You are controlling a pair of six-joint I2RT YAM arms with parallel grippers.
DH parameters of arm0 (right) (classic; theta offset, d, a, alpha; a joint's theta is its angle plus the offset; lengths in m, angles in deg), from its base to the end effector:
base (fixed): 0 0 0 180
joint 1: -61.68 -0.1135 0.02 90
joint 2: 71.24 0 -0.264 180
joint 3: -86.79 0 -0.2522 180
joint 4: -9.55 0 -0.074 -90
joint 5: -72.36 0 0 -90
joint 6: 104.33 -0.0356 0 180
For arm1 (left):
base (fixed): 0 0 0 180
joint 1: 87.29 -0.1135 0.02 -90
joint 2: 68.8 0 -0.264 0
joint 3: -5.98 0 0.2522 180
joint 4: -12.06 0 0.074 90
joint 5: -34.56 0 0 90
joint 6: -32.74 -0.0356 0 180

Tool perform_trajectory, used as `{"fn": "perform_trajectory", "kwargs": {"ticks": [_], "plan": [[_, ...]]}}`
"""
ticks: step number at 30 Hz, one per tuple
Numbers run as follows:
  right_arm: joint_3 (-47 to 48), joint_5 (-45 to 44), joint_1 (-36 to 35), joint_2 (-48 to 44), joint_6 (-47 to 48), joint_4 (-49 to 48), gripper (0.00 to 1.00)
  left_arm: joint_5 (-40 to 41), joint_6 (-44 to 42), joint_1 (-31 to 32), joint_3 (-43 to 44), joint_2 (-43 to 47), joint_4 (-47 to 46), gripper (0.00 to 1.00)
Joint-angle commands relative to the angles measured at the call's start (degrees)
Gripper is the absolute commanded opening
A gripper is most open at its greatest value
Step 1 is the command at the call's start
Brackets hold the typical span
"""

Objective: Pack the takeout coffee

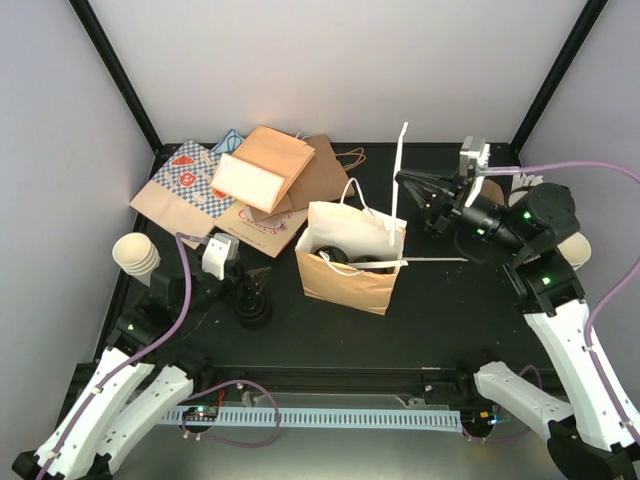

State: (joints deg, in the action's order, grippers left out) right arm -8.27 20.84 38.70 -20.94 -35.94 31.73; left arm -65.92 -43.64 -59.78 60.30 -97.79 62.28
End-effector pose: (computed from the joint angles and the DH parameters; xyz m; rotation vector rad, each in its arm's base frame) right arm 0.1371 0.0822 0.4820 -0.6112 1.3618 1.0888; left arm 0.0998 -0.0593 0.3035 0.3675 2.0230 -0.6366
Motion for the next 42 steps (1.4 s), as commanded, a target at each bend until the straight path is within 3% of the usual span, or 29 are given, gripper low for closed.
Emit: {"fn": "perform_trajectory", "kwargs": {"ticks": [1, 8, 12, 13, 16, 21, 29, 42], "plan": [[-2.36, -4.0, -1.98, 2.48, 5.54, -4.07, 0.01, 0.63, -0.39, 0.18, 0.4, -0.17, -0.72, 0.99], [-7.25, -5.82, -4.61, 4.79, 7.86, -8.74, 0.01, 0.75, -0.4, 0.18, 0.38, 0.06, -0.71, 0.99], [-12.07, -7.4, -6.85, 3.77, 11.94, -11.52, 0.18, 0.82, -0.41, 0.17, 0.4, -0.07, -0.75, 0.99], [-13.05, -7.74, -6.89, 3.49, 12.02, -11.8, 0.26, 0.81, -0.42, 0.18, 0.4, 0.06, -0.7, 0.99], [-14.67, -11.61, -6.9, 2.49, 11.9, -11.15, 0.67, 0.86, -0.39, 0.18, 0.27, 0.03, -0.76, 0.99], [-15.04, -20.26, -6.92, -0.33, 15.08, -5.7, 0.88, 0.73, -0.4, 0.13, 0.38, 0.07, -0.74, 0.99], [-21.42, -29.23, -6.82, -9.39, 14.18, -3.61, 1.0, 0.97, -0.3, 0.18, 0.23, 0.78, -0.75, 0.99], [-30.17, -27.95, -6.89, -19.86, 1.83, 4.59, 1.0, 0.49, -0.38, 0.18, 0.31, 0.3, -0.84, 0.99]]}}
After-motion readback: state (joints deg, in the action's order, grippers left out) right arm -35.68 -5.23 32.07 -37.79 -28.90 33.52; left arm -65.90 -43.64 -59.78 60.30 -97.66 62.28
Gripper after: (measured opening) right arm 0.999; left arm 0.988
